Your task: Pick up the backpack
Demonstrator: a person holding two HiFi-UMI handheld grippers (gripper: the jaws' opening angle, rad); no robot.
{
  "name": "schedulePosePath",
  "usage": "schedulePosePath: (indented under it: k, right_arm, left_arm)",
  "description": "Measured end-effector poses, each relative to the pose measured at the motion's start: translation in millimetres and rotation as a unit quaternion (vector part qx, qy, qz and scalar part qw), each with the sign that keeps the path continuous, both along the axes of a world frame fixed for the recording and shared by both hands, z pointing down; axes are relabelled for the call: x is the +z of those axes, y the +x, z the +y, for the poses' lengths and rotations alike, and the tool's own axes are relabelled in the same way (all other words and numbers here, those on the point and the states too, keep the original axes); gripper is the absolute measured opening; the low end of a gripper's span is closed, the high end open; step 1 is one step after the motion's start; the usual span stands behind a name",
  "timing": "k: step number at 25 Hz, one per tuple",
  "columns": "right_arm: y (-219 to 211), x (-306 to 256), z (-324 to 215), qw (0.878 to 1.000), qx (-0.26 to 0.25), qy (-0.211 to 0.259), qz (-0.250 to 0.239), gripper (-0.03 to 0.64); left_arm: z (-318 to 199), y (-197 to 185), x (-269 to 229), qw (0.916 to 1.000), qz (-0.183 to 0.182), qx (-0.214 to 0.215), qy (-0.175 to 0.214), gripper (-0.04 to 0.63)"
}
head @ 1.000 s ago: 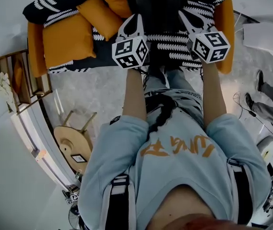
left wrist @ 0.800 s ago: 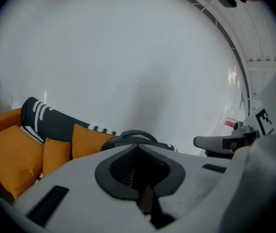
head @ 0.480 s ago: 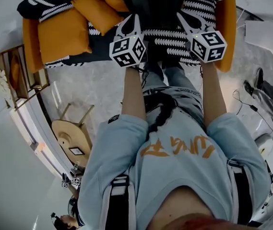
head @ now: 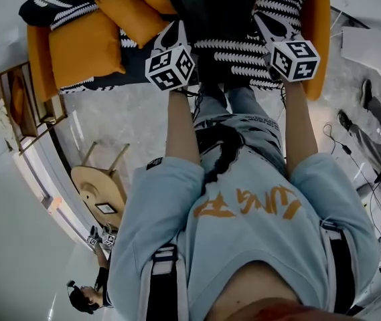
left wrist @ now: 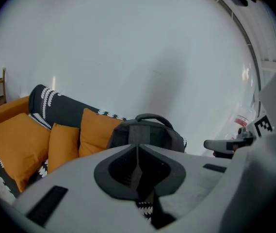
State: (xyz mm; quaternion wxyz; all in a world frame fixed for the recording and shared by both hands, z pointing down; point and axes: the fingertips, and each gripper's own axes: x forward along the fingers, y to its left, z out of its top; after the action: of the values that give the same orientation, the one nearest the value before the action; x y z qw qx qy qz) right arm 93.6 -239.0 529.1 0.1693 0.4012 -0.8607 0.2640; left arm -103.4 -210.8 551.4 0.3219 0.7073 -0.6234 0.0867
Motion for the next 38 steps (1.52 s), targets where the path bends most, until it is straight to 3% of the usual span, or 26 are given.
schedulePosePath:
  k: [10,13,15,17,27,31,38]
  right_arm:
    - [1.9,20.6,-38.8,1.0,0.013,-0.01,0.015,0.04]
    - [4.5,31.6,-46.2,0.999,0.021,-0.025,0.025,0.154]
    - [7.4,41.1,-53.3,0.998,0.026,-0.039,0.031,0.177]
    - [11.8,50.0,-60.2,0.998,0.031,-0.047,0.037,0.181]
    - [33.4,97.9,-99.2,0.995,-0.005,-0.085,0.058,0.218]
    - [19.4,110.6,-105.3,0.992,-0.054,-0.093,0.061,0.245]
    - [9.3,115.6,-112.6,0.987,-0.116,-0.099,0.06,0.267]
  left_arm:
    - [-33.8,-15.6,13.2,0.9997,0.005,0.017,-0.013,0.025]
    - [-40.3,-25.0,20.0,0.9996,0.007,0.018,-0.02,0.028]
    - [-47.6,-28.9,26.7,0.9993,0.011,0.022,-0.027,0.071]
    - [-55.5,-30.4,35.0,0.9987,0.015,0.03,-0.037,0.163]
    - [-95.8,-29.3,75.1,0.9931,-0.013,0.09,-0.074,0.202]
    - [-103.3,-34.0,87.4,0.9868,-0.021,0.138,-0.083,0.221]
    - [-109.3,-27.1,96.8,0.9648,-0.043,0.238,-0.103,0.253]
